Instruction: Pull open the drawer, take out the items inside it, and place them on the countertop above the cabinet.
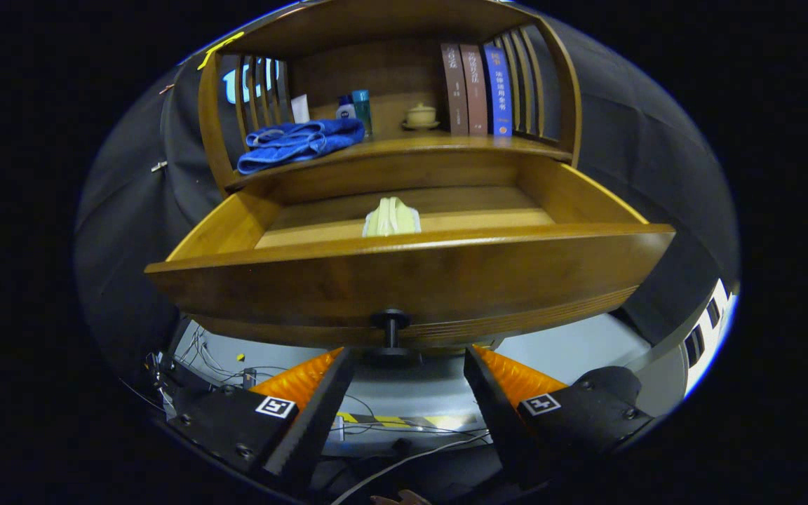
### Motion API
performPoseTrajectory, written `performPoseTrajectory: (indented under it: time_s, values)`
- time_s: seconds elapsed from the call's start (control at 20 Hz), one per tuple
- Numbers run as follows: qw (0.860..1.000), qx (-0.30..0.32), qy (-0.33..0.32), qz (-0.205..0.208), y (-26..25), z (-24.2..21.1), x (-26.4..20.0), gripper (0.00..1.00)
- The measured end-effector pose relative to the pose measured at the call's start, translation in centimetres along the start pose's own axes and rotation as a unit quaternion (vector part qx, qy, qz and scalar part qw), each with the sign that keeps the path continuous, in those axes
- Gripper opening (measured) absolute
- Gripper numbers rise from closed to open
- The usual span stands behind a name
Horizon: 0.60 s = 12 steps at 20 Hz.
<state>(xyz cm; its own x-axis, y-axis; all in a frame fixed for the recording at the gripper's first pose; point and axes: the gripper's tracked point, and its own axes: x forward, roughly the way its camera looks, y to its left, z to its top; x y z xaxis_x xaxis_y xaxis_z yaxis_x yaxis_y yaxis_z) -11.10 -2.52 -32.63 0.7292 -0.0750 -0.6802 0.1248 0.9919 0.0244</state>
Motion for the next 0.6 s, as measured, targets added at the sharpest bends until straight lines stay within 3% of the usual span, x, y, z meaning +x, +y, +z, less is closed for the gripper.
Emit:
performPoseTrajectory:
  time_s: [0.3,0.6]
  values:
    - [0.997,-0.009,-0.076,0.021,1.3,8.9,-3.4,1.00]
    - [0.996,-0.004,-0.069,0.049,2.5,15.6,0.7,1.00]
